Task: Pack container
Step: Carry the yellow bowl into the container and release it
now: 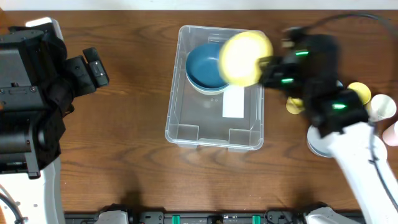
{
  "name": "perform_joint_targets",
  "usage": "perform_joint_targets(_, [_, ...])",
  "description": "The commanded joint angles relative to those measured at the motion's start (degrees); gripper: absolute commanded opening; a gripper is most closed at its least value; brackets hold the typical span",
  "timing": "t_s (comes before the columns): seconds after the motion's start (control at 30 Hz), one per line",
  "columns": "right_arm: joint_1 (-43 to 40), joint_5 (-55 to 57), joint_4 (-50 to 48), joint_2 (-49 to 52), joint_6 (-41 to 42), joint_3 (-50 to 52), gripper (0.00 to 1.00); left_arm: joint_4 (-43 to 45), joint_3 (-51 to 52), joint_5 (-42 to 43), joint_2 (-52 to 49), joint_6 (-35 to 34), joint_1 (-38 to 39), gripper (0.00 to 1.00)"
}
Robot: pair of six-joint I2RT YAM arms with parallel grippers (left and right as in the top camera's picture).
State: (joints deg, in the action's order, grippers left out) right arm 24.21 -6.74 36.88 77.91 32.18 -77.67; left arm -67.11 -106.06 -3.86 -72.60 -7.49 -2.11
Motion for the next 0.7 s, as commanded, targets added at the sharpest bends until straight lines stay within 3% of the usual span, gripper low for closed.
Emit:
perform_joint_targets(0.0, [6.8,13.9,0.2,6.8,-3.1,-0.7,0.01,-0.2,-0.1,-0.7,0.0,-0.1,-0.2,0.98])
perform_joint_targets(0.23, [8.8,9.4,0.1,18.4,-3.1,-0.7,0.01,-0.2,-0.1,-0.7,0.0,-0.1,-0.2,0.98])
perform_joint_targets(0.67, [10.9,-0.9,3.5,28.9,-5.7,-0.6,0.01,-0.2,-0.1,-0.7,0.0,-0.1,-0.2,0.98])
